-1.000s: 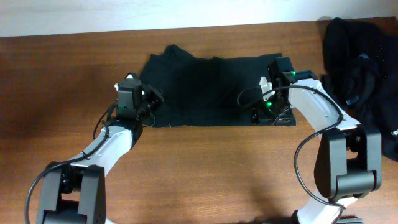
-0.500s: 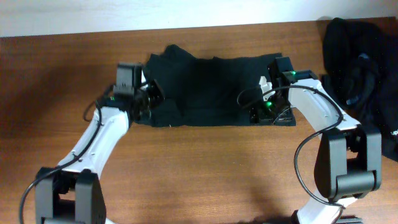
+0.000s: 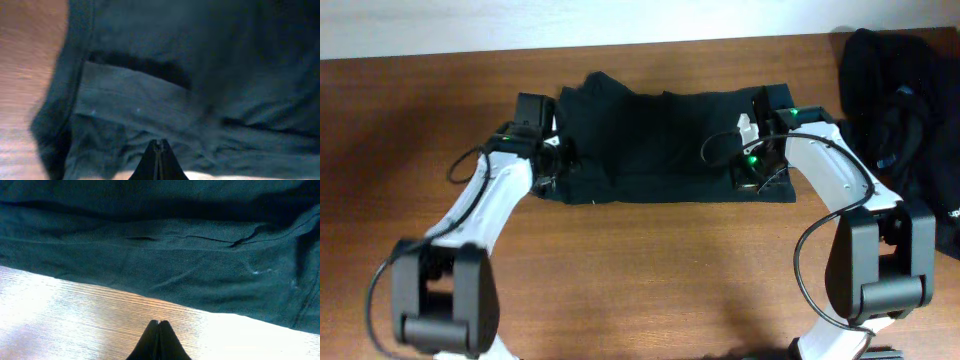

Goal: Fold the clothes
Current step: 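Move the left gripper up to the shirt's upper left corner, then move the right gripper to the shirt's upper right corner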

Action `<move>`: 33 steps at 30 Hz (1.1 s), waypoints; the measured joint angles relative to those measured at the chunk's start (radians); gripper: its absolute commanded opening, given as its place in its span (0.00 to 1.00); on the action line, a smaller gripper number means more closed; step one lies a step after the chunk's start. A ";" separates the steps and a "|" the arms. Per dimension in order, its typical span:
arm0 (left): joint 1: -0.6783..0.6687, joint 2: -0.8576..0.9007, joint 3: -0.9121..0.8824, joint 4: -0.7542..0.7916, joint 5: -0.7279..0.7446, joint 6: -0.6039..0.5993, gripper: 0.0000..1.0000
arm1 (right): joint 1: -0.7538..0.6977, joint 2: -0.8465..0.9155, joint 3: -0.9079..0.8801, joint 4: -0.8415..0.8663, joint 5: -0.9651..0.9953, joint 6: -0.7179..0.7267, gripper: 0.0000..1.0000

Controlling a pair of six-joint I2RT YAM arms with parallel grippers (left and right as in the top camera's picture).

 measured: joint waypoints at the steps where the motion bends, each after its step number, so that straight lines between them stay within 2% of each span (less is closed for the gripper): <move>1: 0.000 0.019 -0.003 0.002 0.004 0.007 0.01 | 0.000 0.000 0.000 0.000 0.000 0.000 0.04; 22: 0.000 0.105 -0.009 -0.016 -0.066 0.047 0.01 | 0.000 0.054 -0.001 0.031 0.058 0.022 0.04; 33: 0.000 0.150 -0.010 -0.028 -0.080 0.047 0.01 | -0.002 0.070 -0.097 0.111 0.148 0.079 0.04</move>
